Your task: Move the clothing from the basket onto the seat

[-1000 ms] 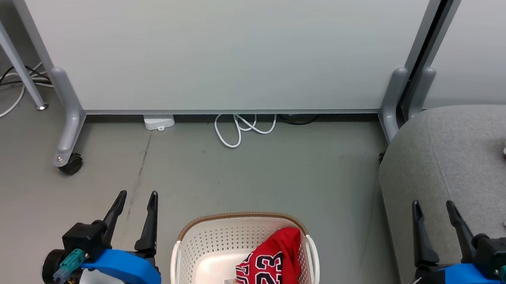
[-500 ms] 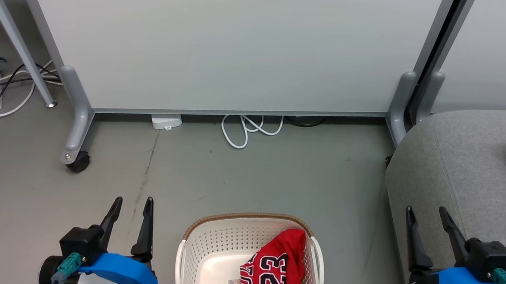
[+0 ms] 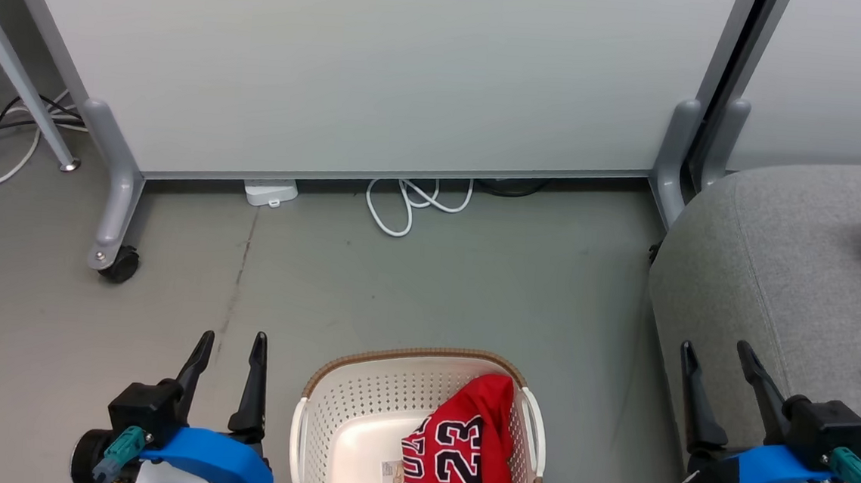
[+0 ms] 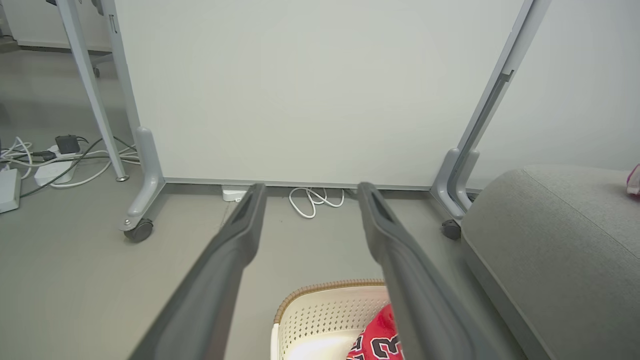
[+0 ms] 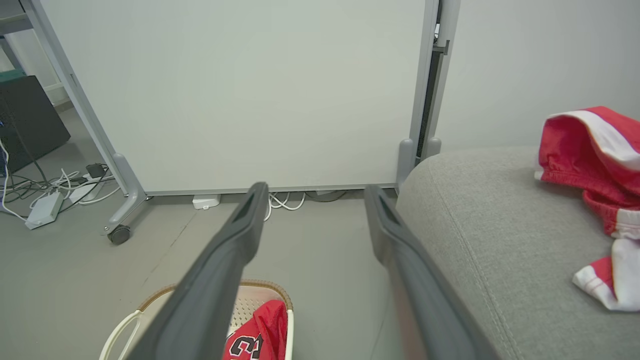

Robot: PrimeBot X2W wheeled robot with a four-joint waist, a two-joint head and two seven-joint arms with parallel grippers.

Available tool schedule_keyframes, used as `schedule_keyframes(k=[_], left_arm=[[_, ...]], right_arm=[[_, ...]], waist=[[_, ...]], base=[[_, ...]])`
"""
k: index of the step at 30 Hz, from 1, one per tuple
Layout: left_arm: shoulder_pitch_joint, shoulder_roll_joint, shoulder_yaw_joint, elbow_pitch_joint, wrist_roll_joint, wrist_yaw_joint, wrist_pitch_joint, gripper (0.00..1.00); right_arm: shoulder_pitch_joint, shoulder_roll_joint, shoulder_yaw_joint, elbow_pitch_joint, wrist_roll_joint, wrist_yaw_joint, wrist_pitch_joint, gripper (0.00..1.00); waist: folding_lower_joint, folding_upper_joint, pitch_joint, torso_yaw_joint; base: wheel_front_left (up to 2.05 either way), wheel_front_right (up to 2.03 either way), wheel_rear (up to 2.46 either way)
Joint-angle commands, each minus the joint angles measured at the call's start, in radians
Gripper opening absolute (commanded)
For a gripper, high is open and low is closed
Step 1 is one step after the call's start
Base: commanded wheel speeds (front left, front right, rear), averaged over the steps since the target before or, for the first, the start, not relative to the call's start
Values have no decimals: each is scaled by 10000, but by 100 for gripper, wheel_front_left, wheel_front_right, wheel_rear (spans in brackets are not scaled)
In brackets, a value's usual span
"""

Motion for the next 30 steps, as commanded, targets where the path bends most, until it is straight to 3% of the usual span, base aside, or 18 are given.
schedule_keyframes(k=[1, 15, 30], left_arm=[[-178, 37, -48, 13, 69, -10, -26, 100], [-1591, 200, -959, 708, 129, -10, -26, 100], [-4045, 580, -2815, 2962, -228, -8, -26, 100]], right_arm=[[-189, 18, 86, -67, -20, 1, -57, 100], [-1246, 13, 928, -329, -15, 1, -365, 100], [-2986, 18, 2529, -866, -255, 1, -847, 100]], waist=[[0, -1, 235, -173], [0, -1, 2640, -1782], [0, -1, 5536, -3260]], base=[[0, 0, 0], [0, 0, 0], [0, 0, 0]])
